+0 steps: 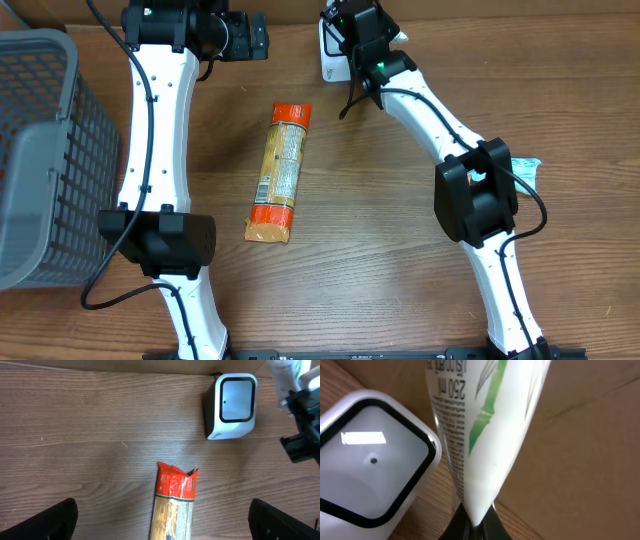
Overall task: Scan the item barcode
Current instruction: 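Lift the white tube and hold it at the scanner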
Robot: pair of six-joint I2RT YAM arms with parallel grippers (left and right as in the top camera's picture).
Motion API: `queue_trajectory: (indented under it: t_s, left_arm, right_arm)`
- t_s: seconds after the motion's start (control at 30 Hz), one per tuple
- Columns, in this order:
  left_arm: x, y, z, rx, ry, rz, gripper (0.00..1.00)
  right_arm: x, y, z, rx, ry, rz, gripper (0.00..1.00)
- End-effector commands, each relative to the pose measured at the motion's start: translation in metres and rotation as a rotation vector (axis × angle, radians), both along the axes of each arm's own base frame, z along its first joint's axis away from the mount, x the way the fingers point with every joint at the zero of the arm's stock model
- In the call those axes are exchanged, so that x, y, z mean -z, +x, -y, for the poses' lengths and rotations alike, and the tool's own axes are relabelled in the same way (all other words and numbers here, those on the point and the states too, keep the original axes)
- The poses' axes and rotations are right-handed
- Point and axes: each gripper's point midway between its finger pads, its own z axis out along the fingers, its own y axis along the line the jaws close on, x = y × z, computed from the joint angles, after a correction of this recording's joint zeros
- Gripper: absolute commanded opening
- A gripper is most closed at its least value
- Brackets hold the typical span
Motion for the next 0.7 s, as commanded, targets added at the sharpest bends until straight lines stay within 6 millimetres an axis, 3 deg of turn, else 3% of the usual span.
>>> queue_trajectory:
  t_s: [0.0, 0.2, 0.27, 0.67]
  left_arm:
    - [-0.001, 0.001, 0.0, 0.008, 0.009, 0.006, 1.0]
    - [-0.001, 0.001, 0.0, 0.008, 0.009, 0.006, 1.0]
    - [-0.001, 0.001, 0.0, 0.008, 0.009, 0.006, 1.0]
    - [-0.001, 0.001, 0.0, 0.008, 0.009, 0.006, 1.0]
  right_arm:
    - [-0.017, 0.006, 0.007, 0.033, -0.021, 0.052, 0.04]
    - [0.017, 0.005, 0.012, -0.004, -0.17, -0.022, 0.04]
    - [0.02, 0.005, 0.015, -0.003, -0.202, -0.028, 0.04]
    - [0.011, 0.003, 0.031, 0.067, -0.329, -0.015, 0.04]
